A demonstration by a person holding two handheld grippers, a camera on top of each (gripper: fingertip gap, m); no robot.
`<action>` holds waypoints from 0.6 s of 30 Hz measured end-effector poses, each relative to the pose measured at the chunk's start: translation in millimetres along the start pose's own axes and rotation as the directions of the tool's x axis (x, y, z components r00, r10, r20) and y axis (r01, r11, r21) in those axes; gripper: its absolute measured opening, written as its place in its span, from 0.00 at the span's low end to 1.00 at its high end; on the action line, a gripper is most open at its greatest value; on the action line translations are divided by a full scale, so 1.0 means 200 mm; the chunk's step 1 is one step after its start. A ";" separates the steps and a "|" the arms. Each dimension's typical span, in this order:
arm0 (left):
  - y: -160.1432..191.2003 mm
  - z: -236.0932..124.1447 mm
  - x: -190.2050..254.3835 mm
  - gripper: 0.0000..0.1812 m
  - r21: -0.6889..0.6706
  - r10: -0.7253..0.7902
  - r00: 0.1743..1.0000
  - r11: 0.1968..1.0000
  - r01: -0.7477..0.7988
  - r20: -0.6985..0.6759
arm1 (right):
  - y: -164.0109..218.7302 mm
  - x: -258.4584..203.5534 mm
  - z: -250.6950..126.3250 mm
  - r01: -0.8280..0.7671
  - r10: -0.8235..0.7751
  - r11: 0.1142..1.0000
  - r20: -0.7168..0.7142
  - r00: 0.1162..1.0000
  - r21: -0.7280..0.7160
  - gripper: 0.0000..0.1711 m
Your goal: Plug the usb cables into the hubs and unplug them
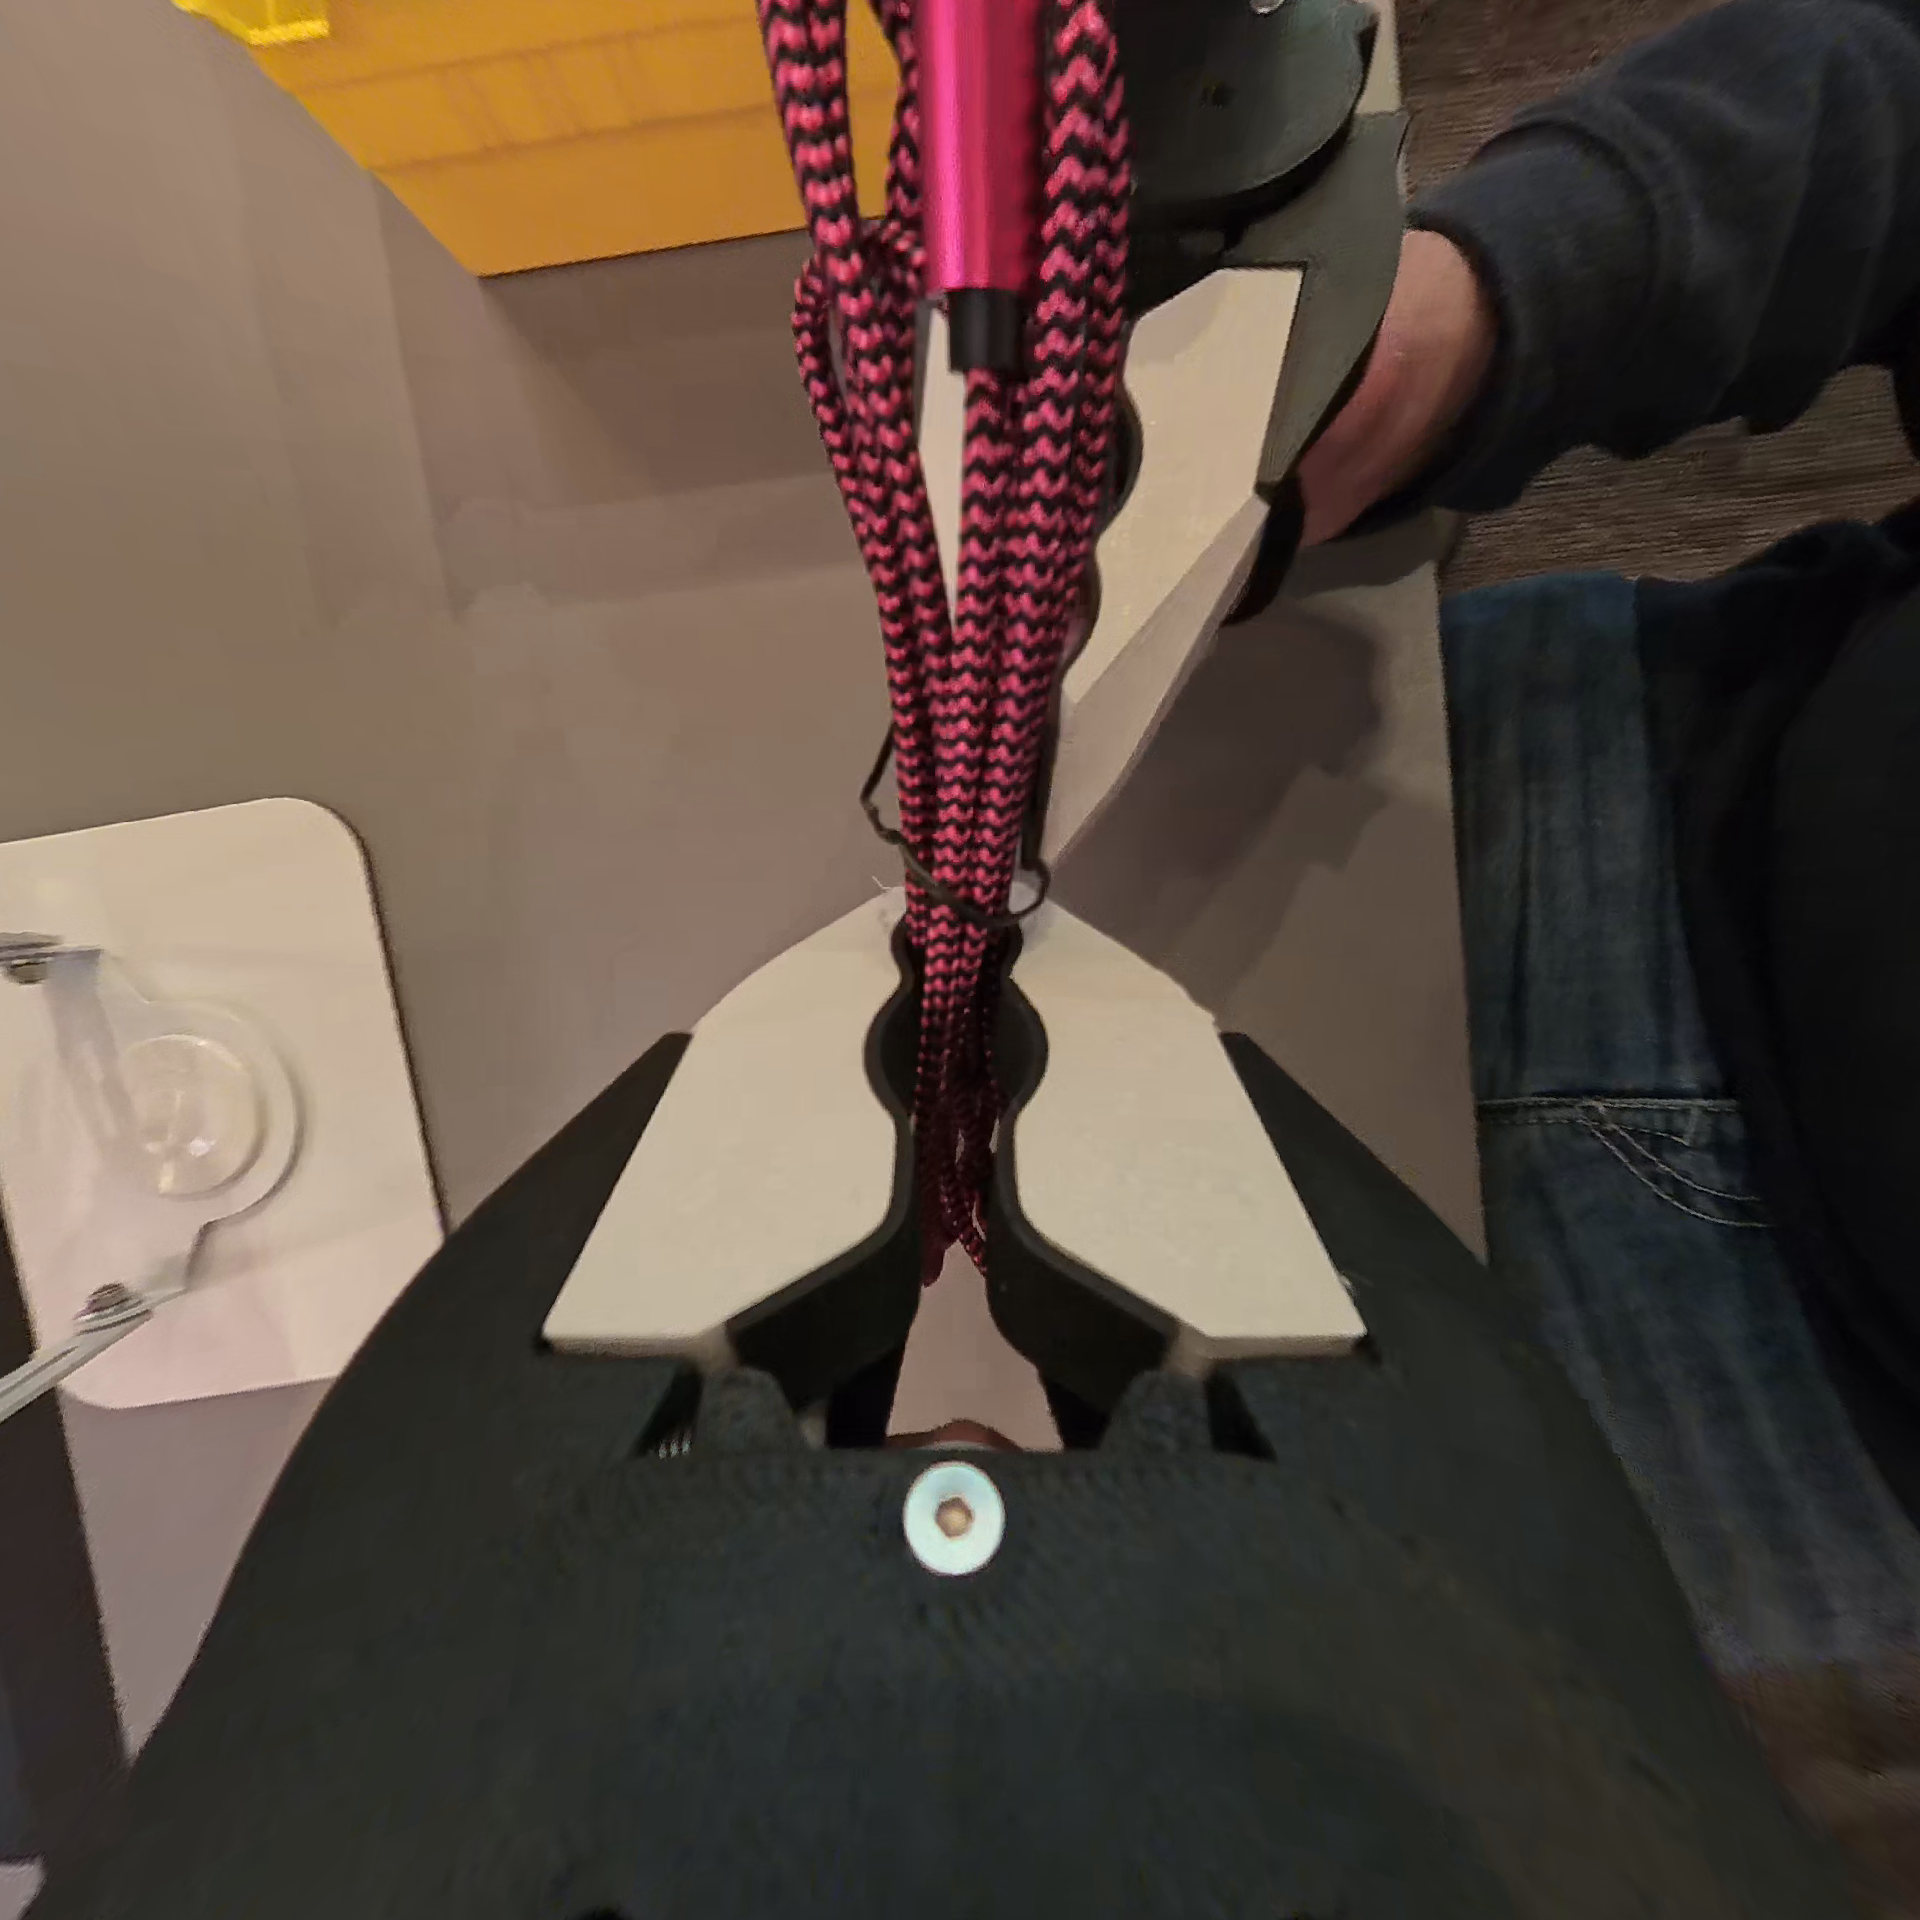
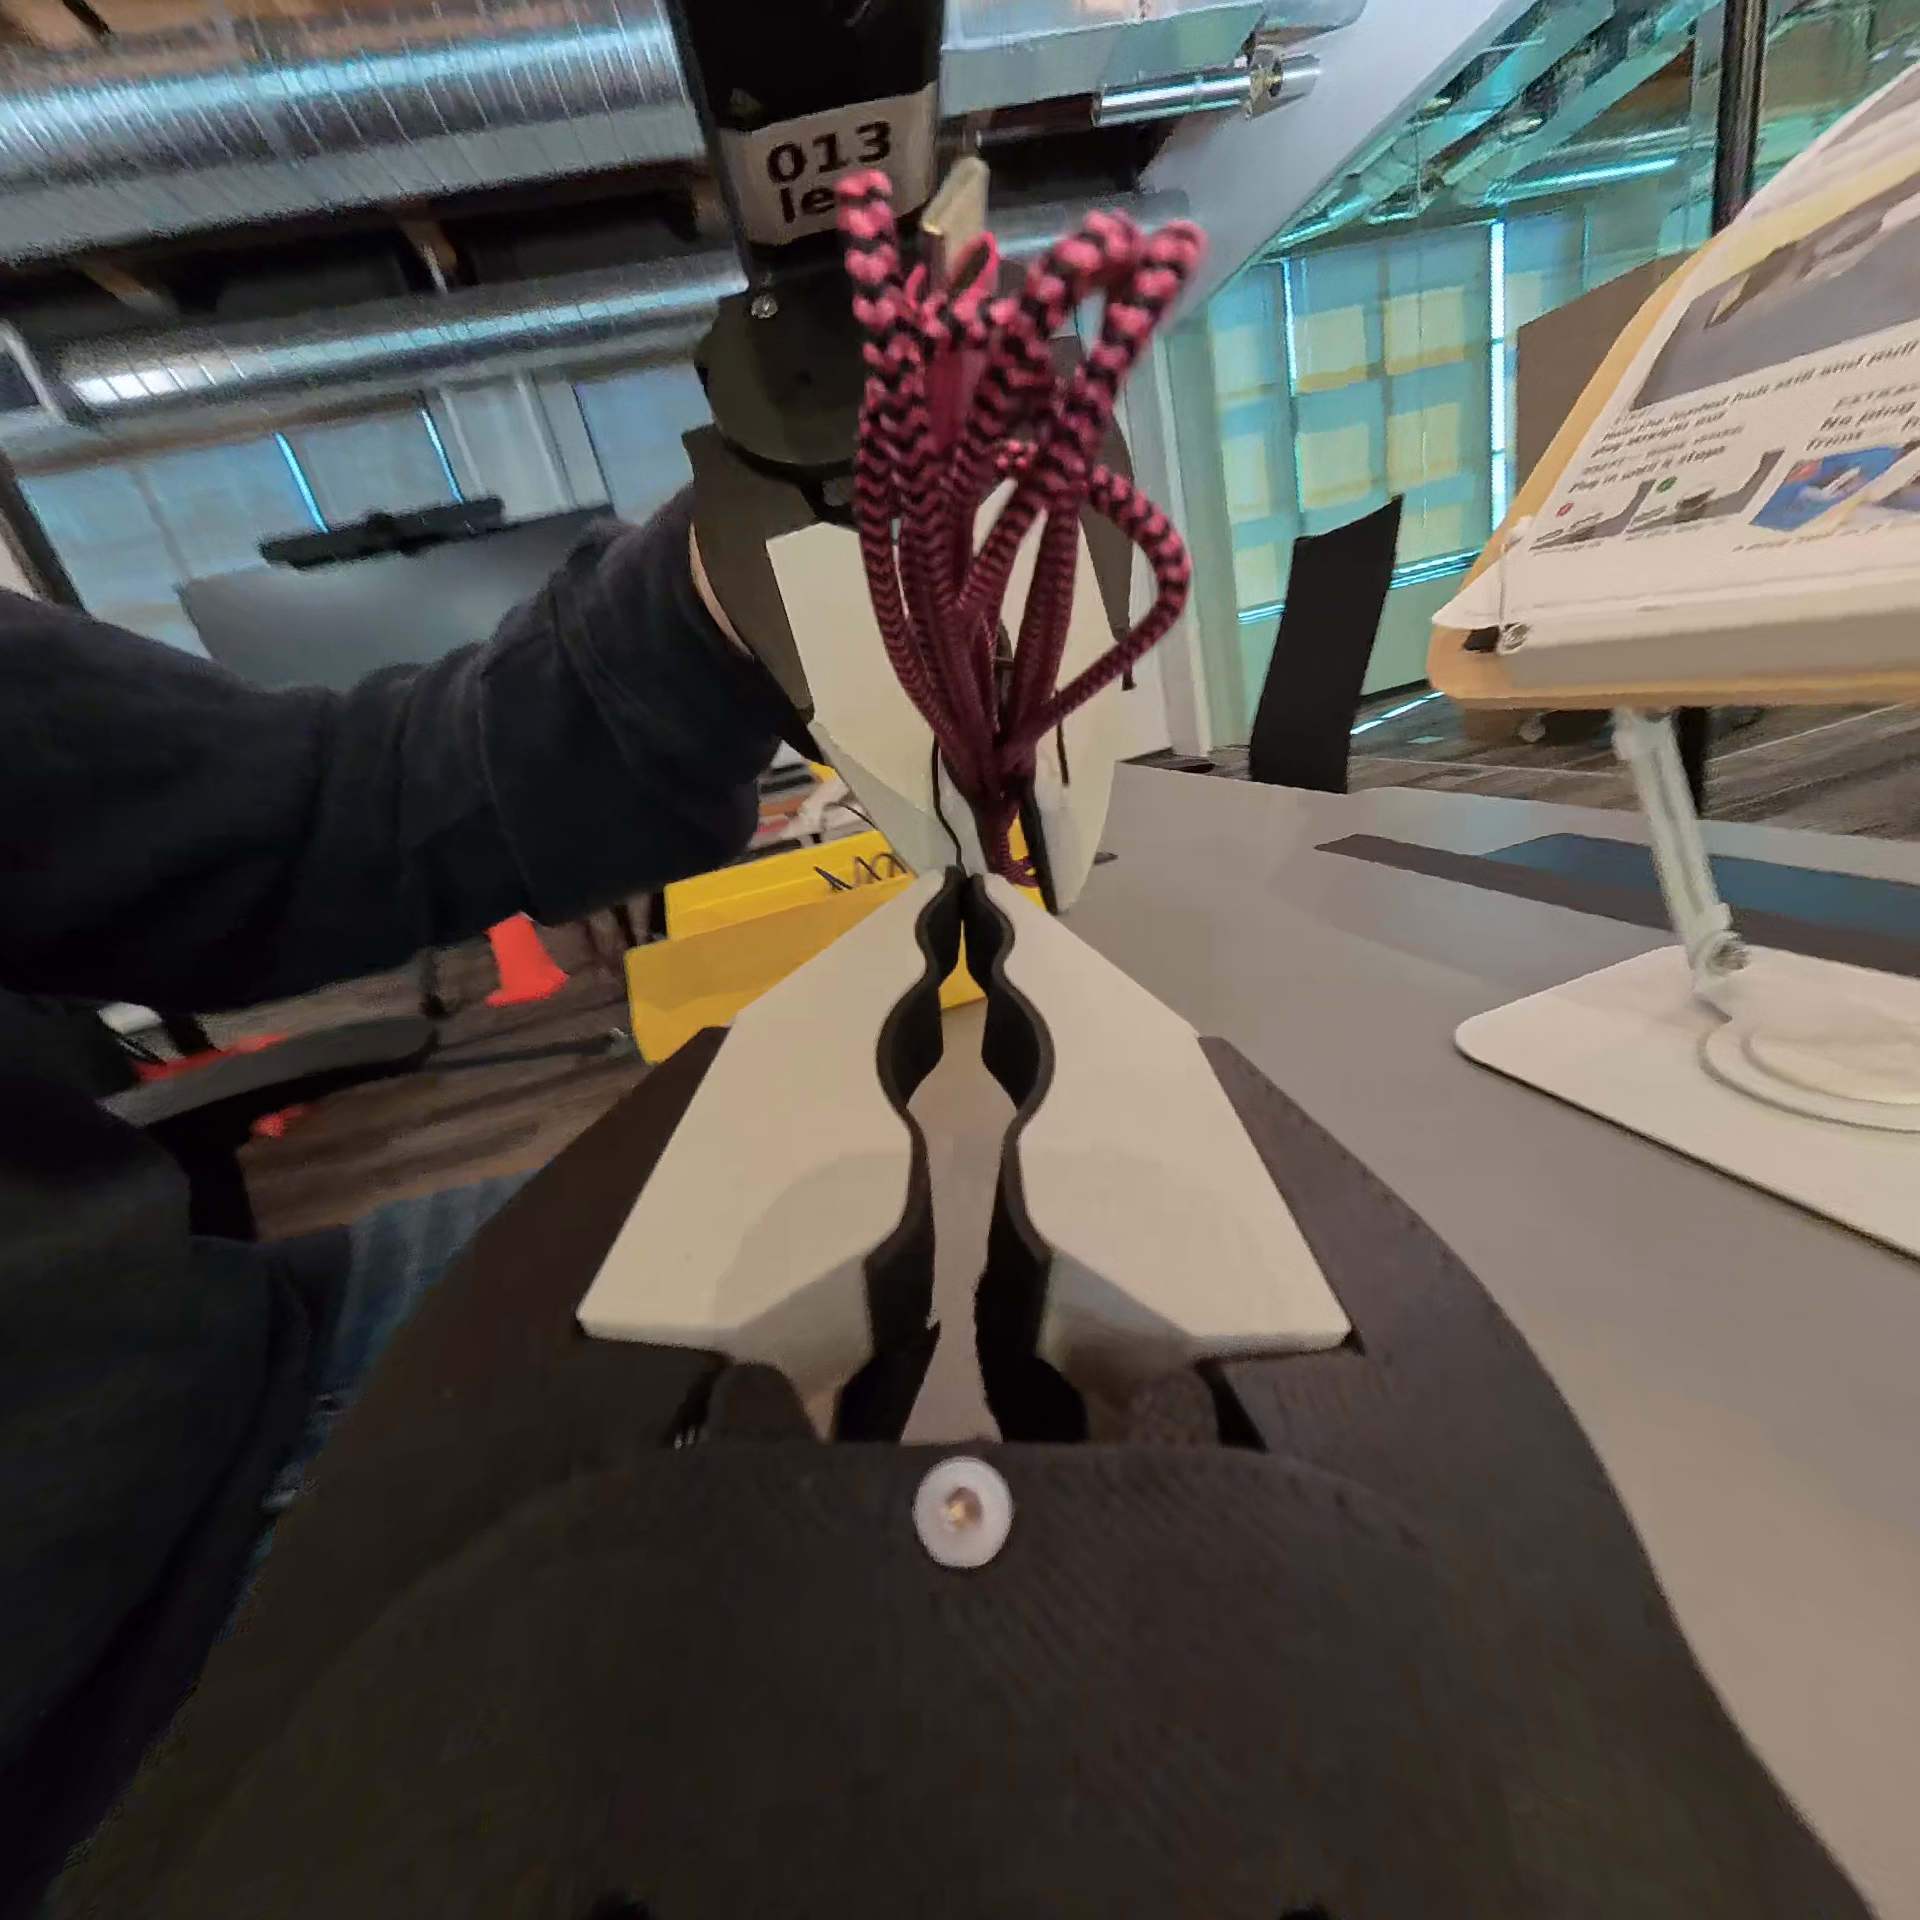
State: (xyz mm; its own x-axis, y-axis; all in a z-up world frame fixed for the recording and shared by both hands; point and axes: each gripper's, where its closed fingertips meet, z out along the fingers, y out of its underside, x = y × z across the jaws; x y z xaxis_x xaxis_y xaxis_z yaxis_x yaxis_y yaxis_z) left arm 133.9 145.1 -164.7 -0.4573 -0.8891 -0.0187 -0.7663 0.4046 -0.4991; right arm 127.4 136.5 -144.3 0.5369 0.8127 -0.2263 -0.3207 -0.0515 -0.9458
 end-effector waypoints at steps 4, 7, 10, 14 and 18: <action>0.01 0.01 0.01 0.04 -0.020 0.023 1.000 1.000 -0.023 0.021 | 0.01 0.01 0.01 -0.096 0.096 0.995 0.014 0.995 0.004 0.00; 0.03 0.02 0.01 0.04 -0.041 0.024 1.000 0.999 -0.023 0.015 | 0.01 0.01 0.02 -0.056 0.056 0.998 -0.004 0.998 -0.003 0.00; 0.03 0.02 0.01 0.04 -0.053 0.024 1.000 0.998 -0.023 0.008 | -0.01 0.01 0.02 -0.004 0.004 1.000 -0.024 1.000 -0.005 0.00; 0.03 0.03 0.02 0.04 -0.057 0.027 1.000 0.998 -0.027 -0.003 | -0.02 0.00 0.02 -0.026 0.026 1.000 -0.008 1.000 -0.003 0.00; 0.03 0.03 0.04 0.04 -0.064 0.021 0.999 0.998 -0.023 -0.034 | -0.02 0.01 0.01 -0.050 0.050 0.998 -0.010 0.999 0.023 0.16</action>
State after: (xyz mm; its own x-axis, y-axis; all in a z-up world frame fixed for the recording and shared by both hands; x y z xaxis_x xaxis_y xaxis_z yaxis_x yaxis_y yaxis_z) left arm 129.0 139.4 -173.7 -0.4879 -0.8729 0.0000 -0.7829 0.4375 -0.4424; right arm 128.4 139.7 -140.2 0.5282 0.8030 -0.2759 -0.3651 -0.0785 -0.9276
